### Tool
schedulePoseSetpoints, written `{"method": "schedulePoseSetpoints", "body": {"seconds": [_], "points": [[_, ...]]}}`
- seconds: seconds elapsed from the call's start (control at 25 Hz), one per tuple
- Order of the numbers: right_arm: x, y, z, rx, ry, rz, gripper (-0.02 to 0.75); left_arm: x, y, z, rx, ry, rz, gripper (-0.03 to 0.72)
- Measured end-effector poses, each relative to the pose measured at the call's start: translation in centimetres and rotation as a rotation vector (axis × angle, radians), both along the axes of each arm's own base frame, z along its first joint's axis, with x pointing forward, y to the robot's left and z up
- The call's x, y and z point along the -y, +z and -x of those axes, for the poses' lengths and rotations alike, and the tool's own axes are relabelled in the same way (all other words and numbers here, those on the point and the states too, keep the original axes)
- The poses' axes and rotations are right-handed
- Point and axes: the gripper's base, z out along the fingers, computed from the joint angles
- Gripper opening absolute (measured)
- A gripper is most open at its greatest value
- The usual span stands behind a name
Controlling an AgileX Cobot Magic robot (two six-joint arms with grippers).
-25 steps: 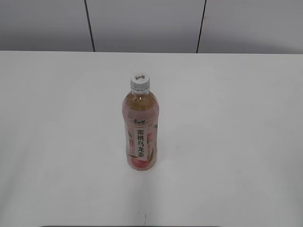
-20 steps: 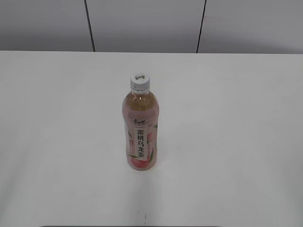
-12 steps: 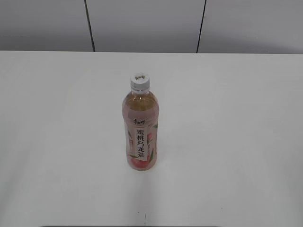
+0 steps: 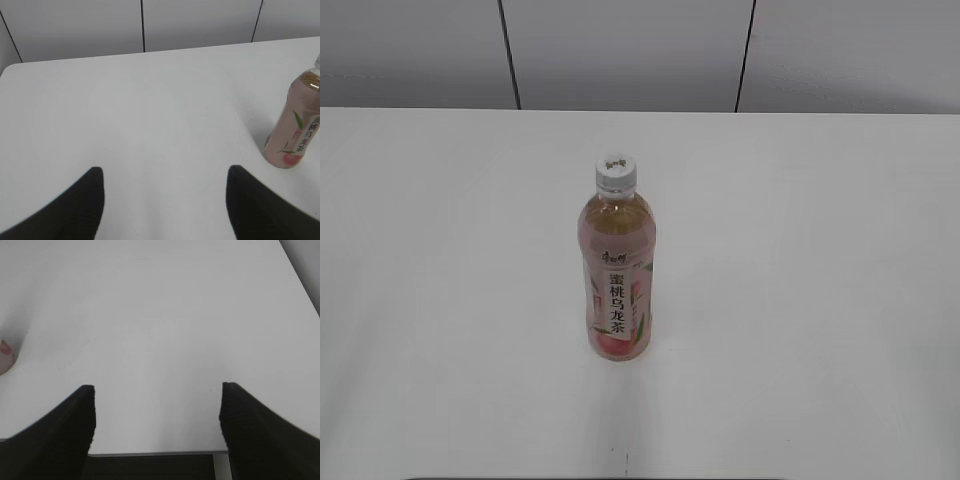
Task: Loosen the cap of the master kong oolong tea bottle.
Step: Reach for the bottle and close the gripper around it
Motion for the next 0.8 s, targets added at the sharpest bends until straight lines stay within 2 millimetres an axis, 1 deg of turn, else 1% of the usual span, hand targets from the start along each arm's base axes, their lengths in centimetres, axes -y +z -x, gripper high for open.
{"method": "schedulePoseSetpoints", "body": {"seconds": [0.48,0.6,0.8], "points": [[0.0,0.0,0.0,0.000,0.000,0.000,0.585,0.0,0.1,0.0,0.005,0.000,0.001,0.468],[0.0,0.0,0.0,0.000,0.000,0.000,0.585,0.0,0.8,-0.2,0.051,0.003,0.004,0.468],[0.0,0.0,0.0,0.000,0.000,0.000,0.585,0.0,3.2,-2.0,0.245,0.015,0.035,0.468]]}}
